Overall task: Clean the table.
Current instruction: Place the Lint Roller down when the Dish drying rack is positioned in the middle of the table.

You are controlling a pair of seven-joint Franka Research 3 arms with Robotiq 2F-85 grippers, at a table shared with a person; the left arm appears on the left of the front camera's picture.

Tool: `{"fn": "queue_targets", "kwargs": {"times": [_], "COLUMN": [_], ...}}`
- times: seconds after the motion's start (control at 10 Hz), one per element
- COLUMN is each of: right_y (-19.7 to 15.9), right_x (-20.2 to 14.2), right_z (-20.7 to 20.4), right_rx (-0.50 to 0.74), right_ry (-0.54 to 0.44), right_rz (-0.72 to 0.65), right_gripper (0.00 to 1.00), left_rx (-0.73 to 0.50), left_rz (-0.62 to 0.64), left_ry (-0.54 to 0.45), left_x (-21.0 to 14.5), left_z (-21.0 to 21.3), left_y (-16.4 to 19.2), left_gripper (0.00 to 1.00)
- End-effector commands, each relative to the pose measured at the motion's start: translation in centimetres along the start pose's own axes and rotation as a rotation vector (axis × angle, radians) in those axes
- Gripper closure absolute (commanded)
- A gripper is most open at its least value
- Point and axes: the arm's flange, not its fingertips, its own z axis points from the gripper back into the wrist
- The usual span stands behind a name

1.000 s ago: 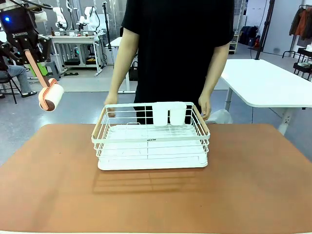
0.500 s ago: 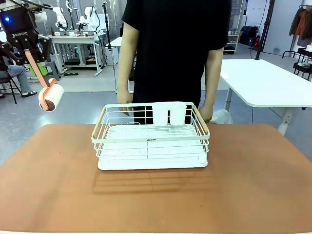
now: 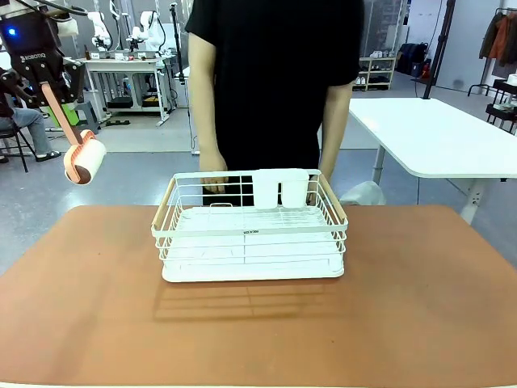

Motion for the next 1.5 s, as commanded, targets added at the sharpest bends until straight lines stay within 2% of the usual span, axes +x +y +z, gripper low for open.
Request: {"fn": "queue_targets", "kwargs": {"times": [0.0, 0.1, 0.3, 0.4, 0.6, 0.7, 0.9, 1.0, 1.1, 1.2, 1.3, 1.4], "right_y": [0.2, 0.2, 0.2, 0.2, 0.2, 0.2, 0.2, 0.2, 0.2, 0.2, 0.2, 0.2], "right_x": [-0.4, -0.4, -0.4, -0.4, -0.4, -0.4, -0.4, -0.4, -0.4, -0.4, -0.4, -0.4], "right_z": [0.0, 0.0, 0.0, 0.0, 0.0, 0.0, 0.0, 0.0, 0.0, 0.0, 0.0, 0.0], "right_rx": [0.013, 0.013, 0.013, 0.013, 0.013, 0.013, 0.013, 0.013, 0.013, 0.013, 0.013, 0.013], "right_ry": [-0.006, -0.006, -0.006, -0.006, -0.006, -0.006, -0.006, -0.006, -0.006, -0.006, -0.006, -0.006], "right_rz": [-0.006, -0.006, -0.006, -0.006, -0.006, -0.006, -0.006, -0.006, -0.006, -0.006, -0.006, -0.006], "right_gripper": [0.00, 0.00, 0.00, 0.00, 0.00, 0.00, 0.00, 0.00, 0.00, 0.00, 0.00, 0.00], "left_rx": [0.000, -0.091, -0.220, -0.268, -0.279, -0.210, -0.266, -0.278, -0.321, -0.325, -0.284, -0.306], "left_rz": [0.000, 0.080, 0.240, 0.302, 0.472, 0.567, 0.926, 1.025, 1.100, 1.150, 1.201, 1.240], "left_ry": [0.000, 0.067, 0.127, 0.117, 0.051, 0.051, -0.168, -0.156, -0.172, -0.235, -0.298, -0.285], "left_x": [0.0, 1.1, 3.7, 5.1, 6.6, 6.8, 8.0, 8.3, 8.6, 9.0, 9.1, 8.8], "left_z": [0.0, -0.1, -1.0, -2.3, -4.1, -6.1, -10.3, -11.4, -12.4, -13.8, -15.4, -16.4], "left_y": [0.0, 0.5, 2.2, 3.1, 3.9, 3.8, 2.3, 2.3, 2.6, 3.5, 4.5, 4.5], "left_gripper": [0.79, 0.79, 0.79, 0.79, 0.79, 0.79, 0.79, 0.79, 0.79, 0.79, 0.79, 0.79]}}
